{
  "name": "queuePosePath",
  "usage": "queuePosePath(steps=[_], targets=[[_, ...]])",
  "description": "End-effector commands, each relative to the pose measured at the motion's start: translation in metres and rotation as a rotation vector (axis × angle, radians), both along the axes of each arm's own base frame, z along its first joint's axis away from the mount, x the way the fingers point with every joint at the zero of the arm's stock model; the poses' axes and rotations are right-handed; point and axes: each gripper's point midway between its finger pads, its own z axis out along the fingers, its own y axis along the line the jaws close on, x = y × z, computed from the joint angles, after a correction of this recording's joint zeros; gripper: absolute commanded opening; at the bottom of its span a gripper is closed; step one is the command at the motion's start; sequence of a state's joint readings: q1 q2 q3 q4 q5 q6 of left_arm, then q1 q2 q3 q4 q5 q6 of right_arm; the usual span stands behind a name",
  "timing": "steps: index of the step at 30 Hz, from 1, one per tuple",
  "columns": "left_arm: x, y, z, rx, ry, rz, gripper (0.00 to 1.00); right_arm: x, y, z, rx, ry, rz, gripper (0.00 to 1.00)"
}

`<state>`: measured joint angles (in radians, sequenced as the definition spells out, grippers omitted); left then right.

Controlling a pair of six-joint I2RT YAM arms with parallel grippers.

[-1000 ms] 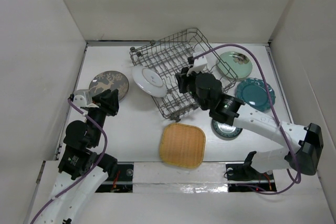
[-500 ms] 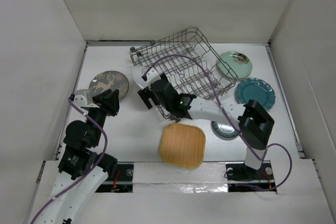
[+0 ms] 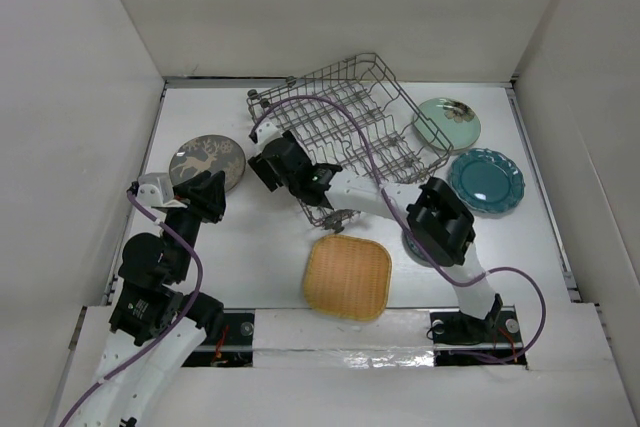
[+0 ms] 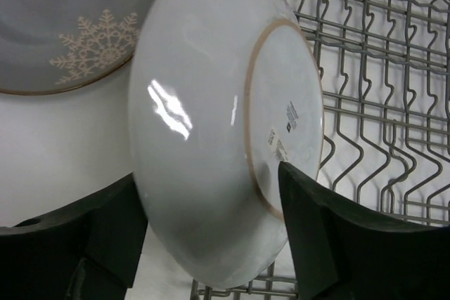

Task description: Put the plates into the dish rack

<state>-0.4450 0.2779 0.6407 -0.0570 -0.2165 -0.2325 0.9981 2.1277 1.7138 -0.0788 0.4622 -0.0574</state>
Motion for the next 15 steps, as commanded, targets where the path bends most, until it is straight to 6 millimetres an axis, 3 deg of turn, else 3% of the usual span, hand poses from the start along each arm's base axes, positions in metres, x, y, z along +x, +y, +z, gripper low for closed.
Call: queuePosePath(steps=[1,2,5,10,15], targets=[[-0.001,0.0,0.008,-0.014,-0.035,-0.004,0.31,0.013,0.005,0.039,0.126,-0.03,-0.031,0.73],[-0.001,0.0,0.008,-0.013,-0.035,-0.004,0.32,0.017,0.0,0.042,0.139,-0.032,-0.041,0.61],[0.0,-0.001,0.008,-0.012,-0.034,-0.004,0.32,0.019,-0.008,0.058,0.27,0.004,-0.069,0.5],[0.001,-0.001,0.006,-0.009,-0.027,-0.003,0.31,0.024,-0.02,0.087,0.468,0.035,-0.051,0.48],[0.002,-0.001,0.005,-0.007,-0.021,-0.001,0.32,0.03,-0.038,0.091,0.604,0.117,-0.05,0.47]])
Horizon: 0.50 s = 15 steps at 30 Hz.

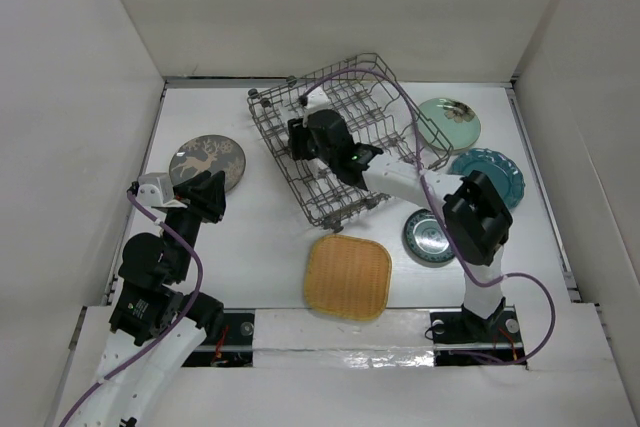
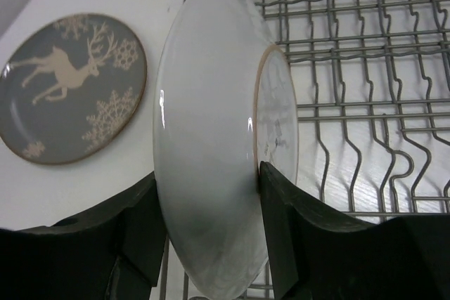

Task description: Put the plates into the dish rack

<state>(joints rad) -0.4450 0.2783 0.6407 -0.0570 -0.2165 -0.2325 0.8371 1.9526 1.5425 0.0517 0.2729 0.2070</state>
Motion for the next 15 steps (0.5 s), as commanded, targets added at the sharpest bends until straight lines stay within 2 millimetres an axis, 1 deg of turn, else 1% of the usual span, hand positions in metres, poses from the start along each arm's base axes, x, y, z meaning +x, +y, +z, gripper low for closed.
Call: queuePosePath(steps=[1,3,5,7,8,9,10,13,15], targets=[[0.003,-0.001,0.005,-0.006,-0.02,-0.001,0.31,0.005,0.003,0.048,0.258,0.005,0.017,0.47],[0.003,-0.001,0.005,-0.007,-0.021,0.0,0.31,0.001,0.005,0.047,0.304,0.046,0.037,0.45],[0.003,-0.001,0.004,-0.006,-0.018,0.002,0.31,0.008,-0.002,0.051,0.344,0.053,0.03,0.43],[0.004,-0.001,0.004,-0.005,-0.017,0.003,0.31,0.002,0.004,0.054,0.379,0.078,0.062,0.42],[0.004,-0.001,0.003,-0.004,-0.014,0.003,0.31,0.005,0.001,0.053,0.387,0.084,0.061,0.43],[0.004,-0.001,0.004,-0.005,-0.016,0.003,0.31,0.004,0.002,0.052,0.386,0.091,0.069,0.43],[0.004,-0.001,0.003,-0.004,-0.014,0.003,0.31,0.004,0.002,0.049,0.38,0.098,0.066,0.44],[0.004,-0.001,0.004,-0.005,-0.016,0.003,0.32,0.002,-0.003,0.036,0.361,0.115,0.049,0.55],[0.004,-0.001,0.004,-0.005,-0.017,0.0,0.32,0.001,-0.004,0.032,0.358,0.12,0.046,0.6]])
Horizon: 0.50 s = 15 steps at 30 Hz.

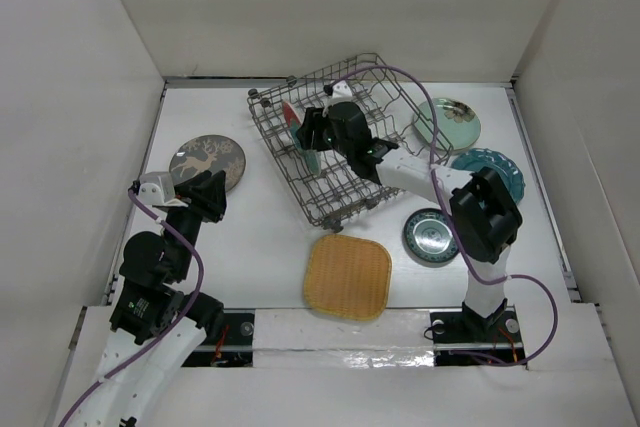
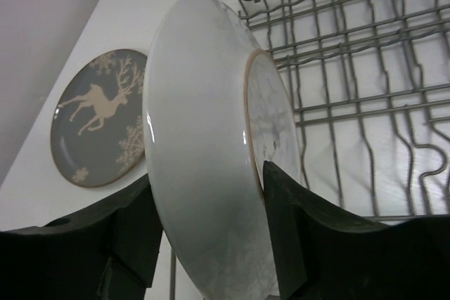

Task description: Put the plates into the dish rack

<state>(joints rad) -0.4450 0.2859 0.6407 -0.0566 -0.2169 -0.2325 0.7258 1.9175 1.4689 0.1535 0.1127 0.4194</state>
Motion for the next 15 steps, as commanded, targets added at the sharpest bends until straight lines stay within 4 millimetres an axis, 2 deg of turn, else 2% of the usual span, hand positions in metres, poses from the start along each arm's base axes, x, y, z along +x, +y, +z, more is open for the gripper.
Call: queuePosePath(steps=[1,5,11,13,15], targets=[[0.002,-0.001,0.006,-0.008,-0.024,0.0,0.31,-0.021,0.015,0.02,0.109,0.011,0.065,0.63],[0.002,-0.002,0.005,-0.005,-0.02,-0.004,0.32,-0.02,0.009,0.02,0.09,0.005,0.044,0.68],[0.003,-0.003,0.004,-0.006,-0.019,-0.008,0.31,-0.021,-0.002,0.031,0.07,-0.023,0.014,0.7],[0.002,-0.003,0.005,-0.007,-0.021,-0.009,0.31,-0.02,-0.003,0.032,0.064,-0.025,0.011,0.69],[0.003,-0.003,0.005,-0.005,-0.02,-0.009,0.32,-0.019,-0.004,0.03,0.059,-0.019,0.001,0.62]])
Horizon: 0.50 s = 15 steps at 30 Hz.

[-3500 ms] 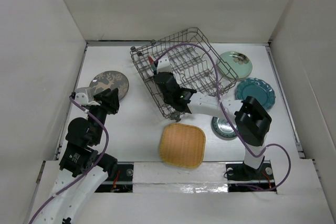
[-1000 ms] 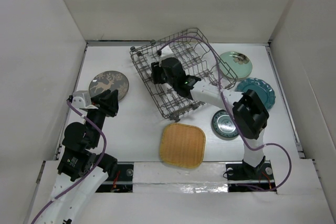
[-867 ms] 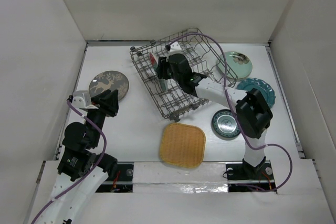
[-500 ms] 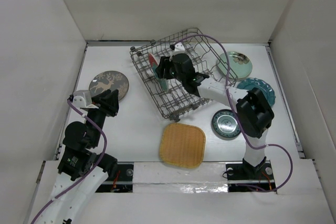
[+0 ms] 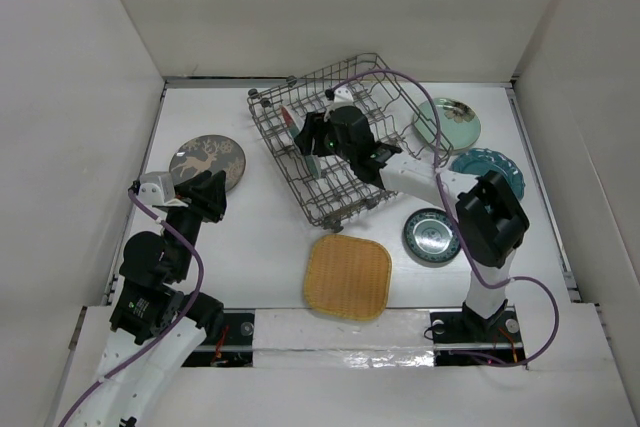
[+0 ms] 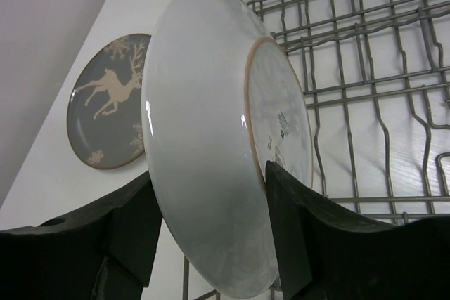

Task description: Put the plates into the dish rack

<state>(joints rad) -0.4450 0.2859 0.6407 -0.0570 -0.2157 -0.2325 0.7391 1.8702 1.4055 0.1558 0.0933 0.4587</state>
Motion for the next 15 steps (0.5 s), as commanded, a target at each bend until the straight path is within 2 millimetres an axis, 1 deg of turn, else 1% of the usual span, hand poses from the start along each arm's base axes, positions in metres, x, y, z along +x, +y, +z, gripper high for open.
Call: queuePosePath(steps=[1,9,10,11,13,14,15], targets=[[0.002,-0.002,0.005,-0.007,-0.022,-0.008,0.31,0.0,-0.004,0.033,0.036,-0.053,-0.023,0.61],[0.002,-0.003,0.006,-0.008,-0.025,-0.011,0.31,-0.004,-0.017,0.028,0.023,-0.047,-0.064,0.59],[0.001,-0.003,0.006,-0.008,-0.025,-0.011,0.32,-0.005,-0.019,0.027,0.02,-0.046,-0.069,0.6],[0.002,-0.002,0.005,-0.007,-0.022,-0.01,0.31,-0.005,-0.021,0.026,0.016,-0.045,-0.073,0.64],[0.001,-0.002,0.005,-0.006,-0.024,-0.009,0.32,-0.008,-0.024,0.027,0.017,-0.047,-0.078,0.67],[0.001,-0.002,0.006,-0.008,-0.025,-0.01,0.32,-0.012,-0.022,0.028,0.018,-0.048,-0.07,0.69],[0.001,-0.002,0.006,-0.007,-0.025,-0.009,0.31,-0.012,-0.023,0.028,0.015,-0.051,-0.074,0.7]])
